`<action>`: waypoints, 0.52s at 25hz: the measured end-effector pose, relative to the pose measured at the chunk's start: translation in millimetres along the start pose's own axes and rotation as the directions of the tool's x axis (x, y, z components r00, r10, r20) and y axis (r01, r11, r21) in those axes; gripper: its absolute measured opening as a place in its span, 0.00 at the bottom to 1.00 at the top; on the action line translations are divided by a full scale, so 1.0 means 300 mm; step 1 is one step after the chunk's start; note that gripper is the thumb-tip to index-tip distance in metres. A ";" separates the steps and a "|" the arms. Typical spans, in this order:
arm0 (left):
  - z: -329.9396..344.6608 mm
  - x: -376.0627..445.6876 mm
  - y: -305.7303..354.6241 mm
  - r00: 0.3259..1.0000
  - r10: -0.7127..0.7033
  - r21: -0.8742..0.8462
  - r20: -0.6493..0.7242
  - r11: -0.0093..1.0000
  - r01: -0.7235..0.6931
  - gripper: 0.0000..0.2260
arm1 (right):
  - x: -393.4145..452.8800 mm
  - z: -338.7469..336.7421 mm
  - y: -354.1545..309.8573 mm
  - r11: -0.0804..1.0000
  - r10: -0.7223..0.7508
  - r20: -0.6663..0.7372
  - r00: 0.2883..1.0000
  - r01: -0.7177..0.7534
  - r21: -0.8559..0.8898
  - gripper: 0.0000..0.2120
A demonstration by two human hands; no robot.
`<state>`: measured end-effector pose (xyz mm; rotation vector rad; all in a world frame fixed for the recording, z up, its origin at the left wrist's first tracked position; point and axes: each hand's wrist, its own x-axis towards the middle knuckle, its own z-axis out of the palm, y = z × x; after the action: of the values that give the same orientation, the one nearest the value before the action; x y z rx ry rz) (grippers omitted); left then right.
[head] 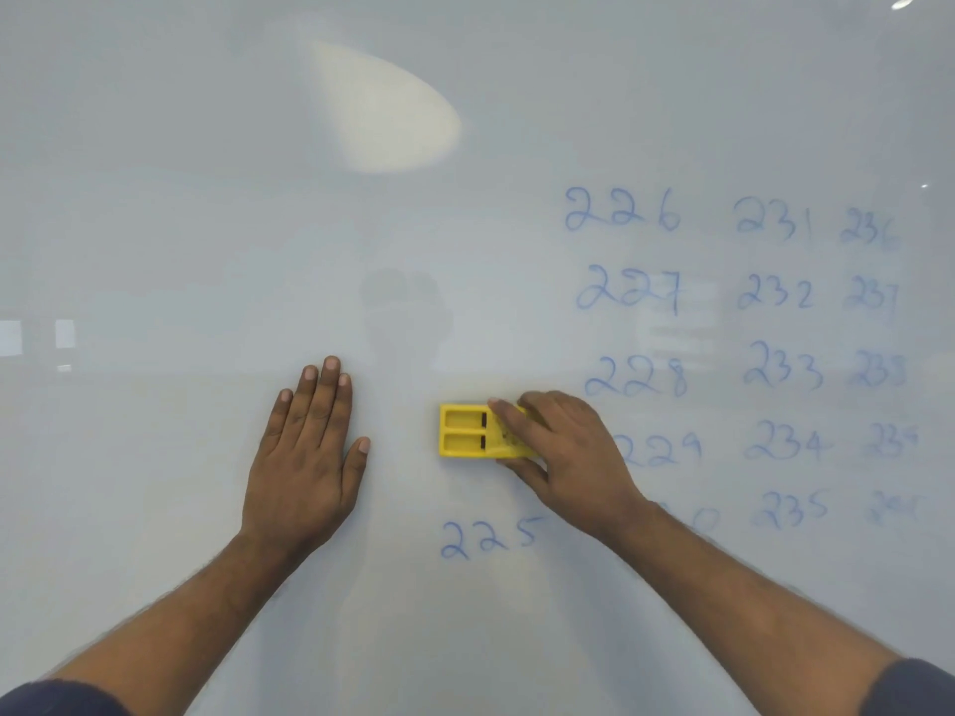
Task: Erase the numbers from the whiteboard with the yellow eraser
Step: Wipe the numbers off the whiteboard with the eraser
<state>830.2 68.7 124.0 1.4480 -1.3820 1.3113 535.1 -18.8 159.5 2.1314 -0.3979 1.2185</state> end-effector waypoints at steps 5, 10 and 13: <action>0.013 -0.043 0.002 1.000 -0.008 0.000 -0.003 1.000 0.008 0.30 | -0.016 0.078 -0.121 0.998 -0.025 -0.013 1.000 0.025 0.058 0.22; 0.015 -0.054 0.001 1.000 -0.009 0.010 -0.002 1.000 0.009 0.30 | -0.213 0.073 -0.090 0.971 -0.238 0.155 0.959 0.240 0.011 0.20; 0.017 -0.061 0.007 1.000 -0.020 0.009 0.003 1.000 0.020 0.29 | -0.228 0.027 -0.012 0.978 -0.200 0.170 0.965 0.206 -0.019 0.20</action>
<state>830.9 67.8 104.8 1.4676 -1.3617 1.3047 506.6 -25.2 97.1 2.1902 -0.2626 0.9139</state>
